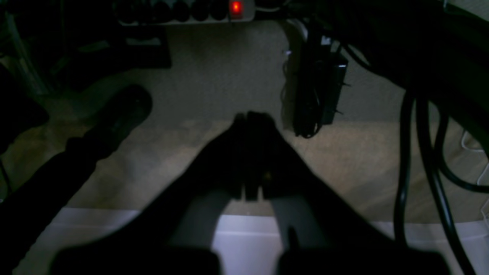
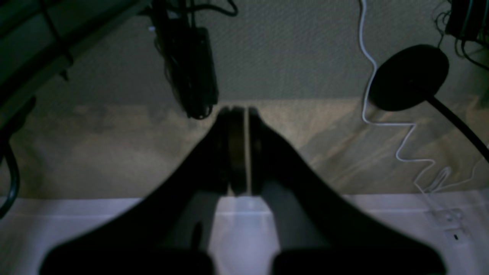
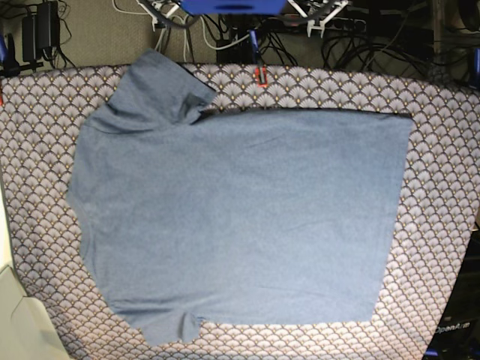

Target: Fold the T-shirt properly

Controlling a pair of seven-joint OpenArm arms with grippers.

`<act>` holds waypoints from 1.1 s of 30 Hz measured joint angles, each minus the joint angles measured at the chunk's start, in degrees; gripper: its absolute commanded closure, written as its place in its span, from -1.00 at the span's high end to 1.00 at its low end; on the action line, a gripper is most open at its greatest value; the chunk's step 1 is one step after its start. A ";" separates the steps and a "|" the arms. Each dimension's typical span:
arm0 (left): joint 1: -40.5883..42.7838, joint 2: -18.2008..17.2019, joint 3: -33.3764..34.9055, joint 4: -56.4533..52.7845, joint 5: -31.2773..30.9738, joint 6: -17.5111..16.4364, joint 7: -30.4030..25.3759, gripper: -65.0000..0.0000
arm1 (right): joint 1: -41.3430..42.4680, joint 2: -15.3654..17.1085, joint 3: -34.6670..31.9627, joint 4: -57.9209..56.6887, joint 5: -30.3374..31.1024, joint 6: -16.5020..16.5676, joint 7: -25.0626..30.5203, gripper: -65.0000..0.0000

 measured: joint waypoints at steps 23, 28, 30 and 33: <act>0.76 -0.02 0.00 0.11 0.00 0.00 0.22 -0.99 | -0.39 0.00 0.00 0.00 0.00 0.22 -0.07 -1.00; 0.79 -0.02 0.00 0.11 0.00 0.00 0.24 -0.99 | -0.42 0.00 0.00 -0.02 0.00 0.22 -0.07 -1.00; 0.79 -0.02 0.00 0.11 0.00 0.00 0.24 -0.99 | -0.42 0.00 0.00 0.00 0.00 0.22 -0.07 -1.00; 1.40 -0.02 0.02 0.92 0.02 -0.02 0.22 -0.99 | -0.50 -0.02 0.00 0.00 0.00 0.22 0.02 -1.00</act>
